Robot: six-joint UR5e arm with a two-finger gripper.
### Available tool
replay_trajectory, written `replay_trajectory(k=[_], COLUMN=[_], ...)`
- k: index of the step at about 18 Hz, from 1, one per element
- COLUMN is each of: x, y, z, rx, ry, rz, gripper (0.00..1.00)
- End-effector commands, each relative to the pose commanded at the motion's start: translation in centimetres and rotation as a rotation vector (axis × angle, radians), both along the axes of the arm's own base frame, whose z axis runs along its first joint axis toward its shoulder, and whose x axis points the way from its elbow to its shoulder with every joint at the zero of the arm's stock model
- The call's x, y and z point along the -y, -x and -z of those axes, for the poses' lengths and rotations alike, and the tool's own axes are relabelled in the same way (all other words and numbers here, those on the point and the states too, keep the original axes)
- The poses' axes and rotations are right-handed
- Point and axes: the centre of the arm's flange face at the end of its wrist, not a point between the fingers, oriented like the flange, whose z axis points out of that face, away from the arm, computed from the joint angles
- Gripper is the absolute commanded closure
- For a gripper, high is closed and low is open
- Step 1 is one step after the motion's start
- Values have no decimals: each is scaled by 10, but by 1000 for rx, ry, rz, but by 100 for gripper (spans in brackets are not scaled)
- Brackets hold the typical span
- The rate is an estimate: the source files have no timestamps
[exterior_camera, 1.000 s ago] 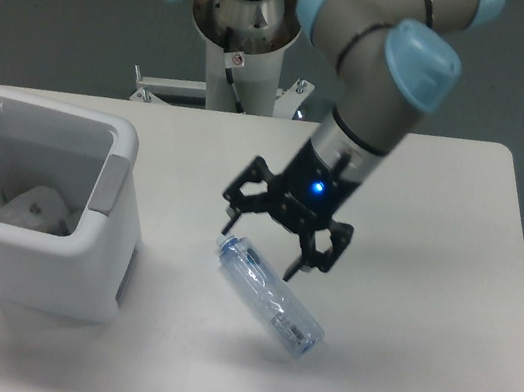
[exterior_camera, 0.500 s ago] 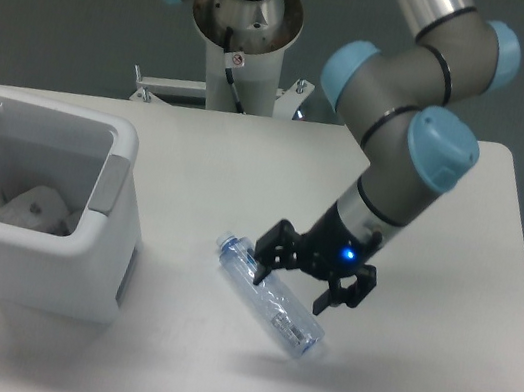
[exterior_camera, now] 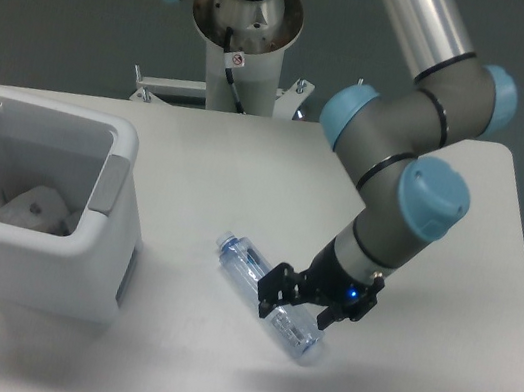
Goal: Place the trash in the trash can
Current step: 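Rotate the wrist and lower the gripper around the bottle's middle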
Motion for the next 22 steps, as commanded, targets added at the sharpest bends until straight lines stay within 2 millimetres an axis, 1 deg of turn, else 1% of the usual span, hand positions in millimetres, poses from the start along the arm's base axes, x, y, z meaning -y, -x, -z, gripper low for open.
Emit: replay_trajectory(k=[2, 3, 5, 8, 10, 15, 18, 21, 22], x=[-10, -11, -7, -3, -3, -12, -10, -11, -12], y=[1, 0, 2, 5, 4, -8, -9, -19, -20], z=[10, 13, 17, 16, 21, 52, 65, 80, 81], rx=[-15, -25, -50, -84, -94, -103, -102, -107, -110], ry=[49, 73, 120, 167, 194, 267, 301, 342, 348], rz=[-39, -51, -58, -100, -123, -113, -112, -93, -89], gripper=[0, 0, 0, 0, 0, 0, 0, 2, 3])
